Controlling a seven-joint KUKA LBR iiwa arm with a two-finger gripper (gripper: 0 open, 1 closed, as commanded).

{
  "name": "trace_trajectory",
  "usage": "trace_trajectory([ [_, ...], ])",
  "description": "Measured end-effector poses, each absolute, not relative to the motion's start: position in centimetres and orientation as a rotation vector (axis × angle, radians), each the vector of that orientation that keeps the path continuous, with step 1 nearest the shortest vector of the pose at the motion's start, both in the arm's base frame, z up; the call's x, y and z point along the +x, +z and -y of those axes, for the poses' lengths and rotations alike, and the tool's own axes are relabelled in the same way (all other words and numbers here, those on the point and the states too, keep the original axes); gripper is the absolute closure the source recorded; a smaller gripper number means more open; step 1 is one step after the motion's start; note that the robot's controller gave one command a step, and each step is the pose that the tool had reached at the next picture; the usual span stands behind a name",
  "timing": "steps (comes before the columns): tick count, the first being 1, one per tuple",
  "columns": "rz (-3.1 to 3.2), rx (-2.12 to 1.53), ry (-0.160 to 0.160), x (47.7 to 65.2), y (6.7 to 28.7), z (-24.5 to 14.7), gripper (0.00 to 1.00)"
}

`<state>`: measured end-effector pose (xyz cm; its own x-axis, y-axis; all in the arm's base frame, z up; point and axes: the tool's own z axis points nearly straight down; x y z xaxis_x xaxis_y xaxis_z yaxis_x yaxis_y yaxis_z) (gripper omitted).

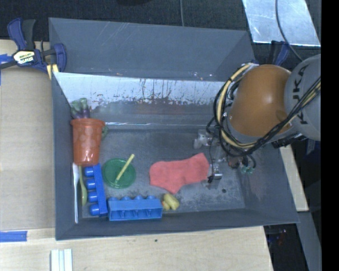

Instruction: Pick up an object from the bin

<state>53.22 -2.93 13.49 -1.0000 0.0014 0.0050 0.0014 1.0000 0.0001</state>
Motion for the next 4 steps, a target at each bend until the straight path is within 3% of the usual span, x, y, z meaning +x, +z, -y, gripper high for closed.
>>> trace_trajectory([
  [1, 3.145, -0.001, 0.001, 53.4, 13.9, 2.9, 0.00],
  [2, 3.148, -0.185, 0.001, 53.4, 10.5, 2.4, 0.00],
  [3, 3.139, -0.199, 0.000, 50.5, 11.3, -0.7, 1.00],
  [4, 3.139, -0.198, 0.001, 50.5, 11.3, -0.7, 0.00],
])
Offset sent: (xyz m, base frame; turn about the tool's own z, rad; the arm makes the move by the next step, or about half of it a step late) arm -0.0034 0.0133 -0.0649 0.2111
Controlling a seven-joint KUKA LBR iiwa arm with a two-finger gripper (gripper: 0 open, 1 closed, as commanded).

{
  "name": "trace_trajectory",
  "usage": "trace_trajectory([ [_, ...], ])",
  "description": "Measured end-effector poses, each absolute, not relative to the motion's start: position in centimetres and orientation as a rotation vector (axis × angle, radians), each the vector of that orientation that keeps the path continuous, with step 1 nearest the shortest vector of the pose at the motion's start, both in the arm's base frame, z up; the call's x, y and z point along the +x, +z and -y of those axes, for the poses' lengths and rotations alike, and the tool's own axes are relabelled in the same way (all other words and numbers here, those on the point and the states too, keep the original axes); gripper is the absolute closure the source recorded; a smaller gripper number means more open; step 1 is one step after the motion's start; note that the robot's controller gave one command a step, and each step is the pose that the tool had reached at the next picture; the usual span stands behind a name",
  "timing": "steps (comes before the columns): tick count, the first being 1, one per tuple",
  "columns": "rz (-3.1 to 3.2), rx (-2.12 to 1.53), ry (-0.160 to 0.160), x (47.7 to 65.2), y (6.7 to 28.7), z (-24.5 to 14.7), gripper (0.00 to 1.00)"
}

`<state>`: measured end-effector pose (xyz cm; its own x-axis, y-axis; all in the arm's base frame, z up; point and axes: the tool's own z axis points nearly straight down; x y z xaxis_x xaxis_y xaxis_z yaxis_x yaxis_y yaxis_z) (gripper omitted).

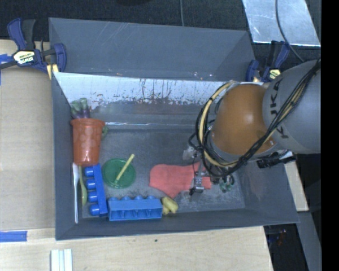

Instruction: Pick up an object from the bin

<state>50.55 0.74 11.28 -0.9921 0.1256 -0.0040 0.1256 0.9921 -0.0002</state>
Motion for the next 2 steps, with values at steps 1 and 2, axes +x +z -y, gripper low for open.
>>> trace_trajectory([
  [1, -3.132, 0.196, -0.001, 50.55, 11.28, -0.75, 1.00],
  [2, -3.132, 0.195, -0.001, 50.55, 11.28, -0.75, 0.00],
])
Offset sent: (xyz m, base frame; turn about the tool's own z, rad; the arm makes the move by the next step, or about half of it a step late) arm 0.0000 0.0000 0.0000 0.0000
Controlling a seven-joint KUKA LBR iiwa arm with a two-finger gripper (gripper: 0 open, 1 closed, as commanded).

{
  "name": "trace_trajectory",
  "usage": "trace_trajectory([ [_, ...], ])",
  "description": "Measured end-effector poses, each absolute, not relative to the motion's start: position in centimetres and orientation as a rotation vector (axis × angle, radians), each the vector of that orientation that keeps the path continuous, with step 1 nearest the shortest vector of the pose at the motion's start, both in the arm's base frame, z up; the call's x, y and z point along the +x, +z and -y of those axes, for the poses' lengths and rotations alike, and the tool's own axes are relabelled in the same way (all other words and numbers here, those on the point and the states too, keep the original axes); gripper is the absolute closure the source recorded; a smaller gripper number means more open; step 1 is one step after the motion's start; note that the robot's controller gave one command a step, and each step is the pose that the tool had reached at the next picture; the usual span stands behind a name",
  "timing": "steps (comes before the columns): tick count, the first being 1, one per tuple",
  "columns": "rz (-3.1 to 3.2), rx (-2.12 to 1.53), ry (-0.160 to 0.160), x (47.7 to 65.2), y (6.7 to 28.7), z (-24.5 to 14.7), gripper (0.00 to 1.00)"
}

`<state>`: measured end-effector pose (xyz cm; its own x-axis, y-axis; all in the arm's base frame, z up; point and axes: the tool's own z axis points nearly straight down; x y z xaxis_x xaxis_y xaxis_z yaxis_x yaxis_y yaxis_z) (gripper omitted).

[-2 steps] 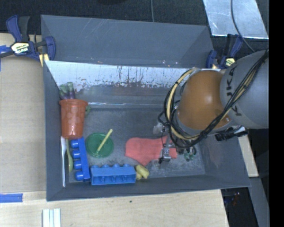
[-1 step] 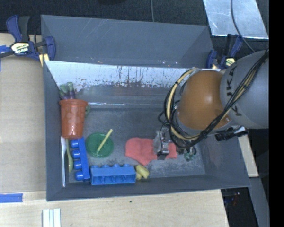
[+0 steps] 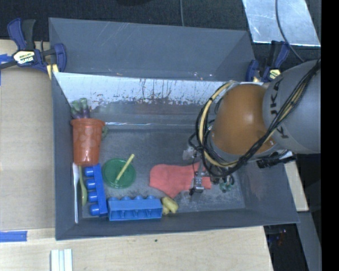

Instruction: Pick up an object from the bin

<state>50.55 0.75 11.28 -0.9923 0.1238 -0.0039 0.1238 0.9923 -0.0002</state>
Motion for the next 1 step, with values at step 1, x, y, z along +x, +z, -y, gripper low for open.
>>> trace_trajectory([
  [1, -3.132, 0.193, -0.001, 50.55, 11.28, -0.76, 1.00],
])
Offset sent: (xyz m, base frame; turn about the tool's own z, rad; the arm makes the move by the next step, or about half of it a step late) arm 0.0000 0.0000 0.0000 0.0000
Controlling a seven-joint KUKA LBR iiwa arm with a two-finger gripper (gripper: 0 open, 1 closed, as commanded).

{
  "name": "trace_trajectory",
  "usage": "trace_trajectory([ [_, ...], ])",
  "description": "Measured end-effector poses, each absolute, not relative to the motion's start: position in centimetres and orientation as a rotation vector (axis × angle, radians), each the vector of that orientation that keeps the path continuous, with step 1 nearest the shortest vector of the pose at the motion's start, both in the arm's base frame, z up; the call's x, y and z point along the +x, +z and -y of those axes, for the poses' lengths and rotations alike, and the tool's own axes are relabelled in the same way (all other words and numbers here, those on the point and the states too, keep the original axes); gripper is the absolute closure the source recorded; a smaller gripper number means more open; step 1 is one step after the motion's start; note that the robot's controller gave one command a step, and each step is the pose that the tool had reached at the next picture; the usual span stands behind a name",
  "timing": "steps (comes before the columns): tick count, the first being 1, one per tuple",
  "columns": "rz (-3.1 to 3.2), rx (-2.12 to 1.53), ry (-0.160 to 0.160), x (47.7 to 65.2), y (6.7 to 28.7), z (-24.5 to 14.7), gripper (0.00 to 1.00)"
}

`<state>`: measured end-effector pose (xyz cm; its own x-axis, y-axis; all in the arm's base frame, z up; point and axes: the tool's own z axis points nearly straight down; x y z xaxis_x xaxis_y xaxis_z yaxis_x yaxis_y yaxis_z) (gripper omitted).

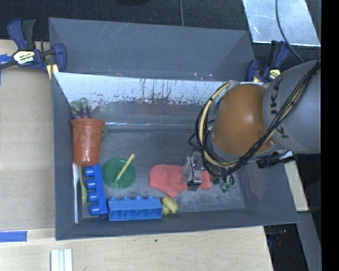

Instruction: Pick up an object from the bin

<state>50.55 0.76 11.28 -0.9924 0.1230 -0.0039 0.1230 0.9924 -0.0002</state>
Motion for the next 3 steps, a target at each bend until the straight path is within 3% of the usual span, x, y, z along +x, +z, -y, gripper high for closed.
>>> trace_trajectory([
  [1, -3.132, 0.193, -0.001, 50.54, 11.28, -0.76, 0.00],
  [2, -3.132, 0.193, -0.001, 50.54, 11.28, -0.77, 1.00],
  [3, -3.132, 0.193, -0.001, 50.54, 11.28, -0.77, 0.00],
])
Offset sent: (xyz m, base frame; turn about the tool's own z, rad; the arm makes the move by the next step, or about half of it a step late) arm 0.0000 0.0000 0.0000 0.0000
